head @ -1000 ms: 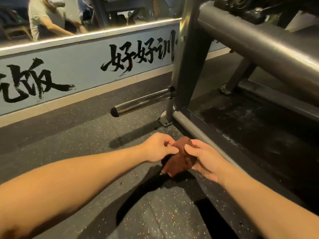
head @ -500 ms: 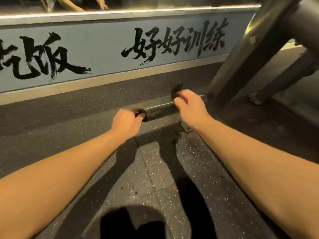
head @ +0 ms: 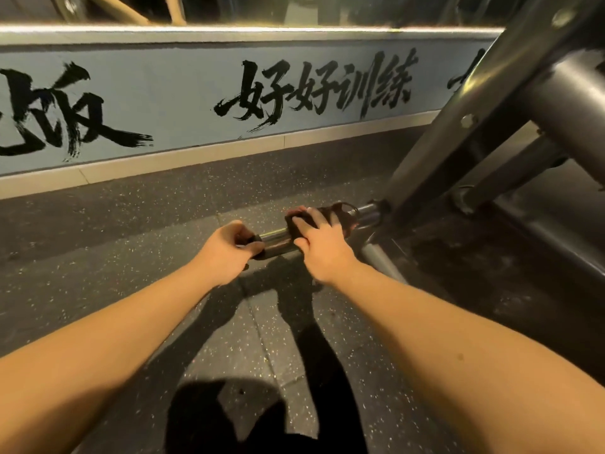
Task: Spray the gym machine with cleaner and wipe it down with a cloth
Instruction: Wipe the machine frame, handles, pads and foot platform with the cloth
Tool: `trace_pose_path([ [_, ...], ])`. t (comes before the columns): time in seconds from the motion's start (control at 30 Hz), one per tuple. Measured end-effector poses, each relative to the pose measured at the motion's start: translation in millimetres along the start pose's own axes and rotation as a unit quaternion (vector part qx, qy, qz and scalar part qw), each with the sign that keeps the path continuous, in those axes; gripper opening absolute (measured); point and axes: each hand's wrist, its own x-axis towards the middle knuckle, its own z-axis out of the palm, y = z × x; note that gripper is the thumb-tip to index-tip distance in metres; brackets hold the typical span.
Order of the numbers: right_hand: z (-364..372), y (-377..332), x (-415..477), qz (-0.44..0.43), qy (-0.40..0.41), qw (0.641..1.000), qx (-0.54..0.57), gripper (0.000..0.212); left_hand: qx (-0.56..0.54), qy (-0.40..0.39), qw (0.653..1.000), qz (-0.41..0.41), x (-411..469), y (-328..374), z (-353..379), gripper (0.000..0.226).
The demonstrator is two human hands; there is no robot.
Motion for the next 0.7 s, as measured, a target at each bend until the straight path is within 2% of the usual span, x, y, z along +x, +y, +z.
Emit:
trace_pose_path([
  [0.1, -26, 40, 17, 0.010, 0.000, 0.998, -0.055, 0.047, -0.009, 0.000, 1.000, -0.021, 1, 1, 0, 0.015],
  [0.17, -43, 55, 29, 0.050, -0.017, 0.995, -0.090, 0.044, -0.044, 0.008, 0.998, -0.038, 1, 0, 3, 0.014],
  [0.27, -40, 39, 43, 0.077, -0.029, 0.988, -0.132, 0.039, -0.077, 0.035, 0.995, -0.050, -1, -3, 12, 0.015],
  [0.37, 5, 3, 32, 0.015, 0.026, 0.999, -0.045, 0.038, -0.111, 0.077, 0.988, -0.069, -3, -4, 25, 0.019],
  [0.47, 32, -27, 9, -0.023, 0.096, 0.993, 0.063, 0.038, -0.179, 0.101, 0.975, -0.083, -4, -6, 36, 0.021],
  [0.53, 22, -23, 5, -0.033, 0.092, 0.990, 0.100, 0.038, -0.215, 0.110, 0.966, -0.093, -6, -5, 38, 0.023],
  [0.63, -8, 16, 11, 0.001, 0.085, 0.993, 0.077, 0.037, -0.264, 0.112, 0.952, -0.105, -7, -4, 41, 0.025],
  [0.7, -22, 52, 18, 0.079, 0.130, 0.984, 0.094, 0.035, -0.277, 0.108, 0.949, -0.103, -9, -3, 44, 0.026],
])
